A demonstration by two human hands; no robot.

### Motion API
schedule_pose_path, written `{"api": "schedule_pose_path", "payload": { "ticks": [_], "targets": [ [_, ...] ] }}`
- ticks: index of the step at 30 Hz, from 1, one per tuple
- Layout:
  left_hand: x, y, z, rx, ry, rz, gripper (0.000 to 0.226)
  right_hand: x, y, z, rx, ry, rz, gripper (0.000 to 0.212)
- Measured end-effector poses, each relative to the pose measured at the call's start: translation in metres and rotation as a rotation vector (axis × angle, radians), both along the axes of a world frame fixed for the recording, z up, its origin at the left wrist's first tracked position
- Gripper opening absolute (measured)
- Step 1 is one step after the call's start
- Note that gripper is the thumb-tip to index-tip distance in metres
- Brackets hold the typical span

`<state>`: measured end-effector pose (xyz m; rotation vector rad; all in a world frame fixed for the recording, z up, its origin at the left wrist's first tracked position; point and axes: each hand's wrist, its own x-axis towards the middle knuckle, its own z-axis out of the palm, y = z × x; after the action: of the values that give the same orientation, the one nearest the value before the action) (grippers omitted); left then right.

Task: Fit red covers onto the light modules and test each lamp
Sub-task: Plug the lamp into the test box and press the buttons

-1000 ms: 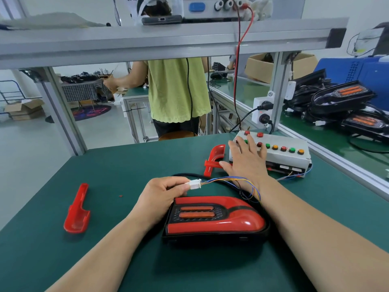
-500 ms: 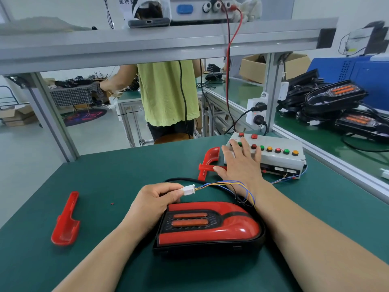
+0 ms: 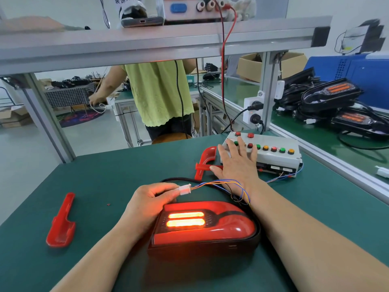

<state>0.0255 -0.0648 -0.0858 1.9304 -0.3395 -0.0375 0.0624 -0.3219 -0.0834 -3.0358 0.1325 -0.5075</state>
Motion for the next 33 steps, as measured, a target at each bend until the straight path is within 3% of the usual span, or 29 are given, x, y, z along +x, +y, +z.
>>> {"api": "schedule_pose_path", "payload": {
  "ticks": [2,5,12,24,33],
  "targets": [
    [-0.001,0.0,0.001,0.009,-0.009,-0.003,0.061,0.0,0.0,0.001,-0.001,0.006,0.001,0.073],
    [0.0,0.0,0.0,0.025,0.0,0.009,0.042,0.0,0.0,0.003,0.007,0.022,0.001,0.072],
    [-0.001,0.001,0.002,0.031,0.0,0.013,0.039,-0.001,0.0,-0.002,0.005,-0.017,0.0,0.072],
    [0.001,0.002,-0.001,0.015,0.013,0.002,0.011,-0.001,0.0,-0.003,0.028,-0.021,-0.011,0.072],
    [0.002,0.003,-0.003,-0.003,0.02,-0.002,0.015,-0.008,-0.002,0.006,0.09,-0.031,-0.072,0.077]
  ]
}}
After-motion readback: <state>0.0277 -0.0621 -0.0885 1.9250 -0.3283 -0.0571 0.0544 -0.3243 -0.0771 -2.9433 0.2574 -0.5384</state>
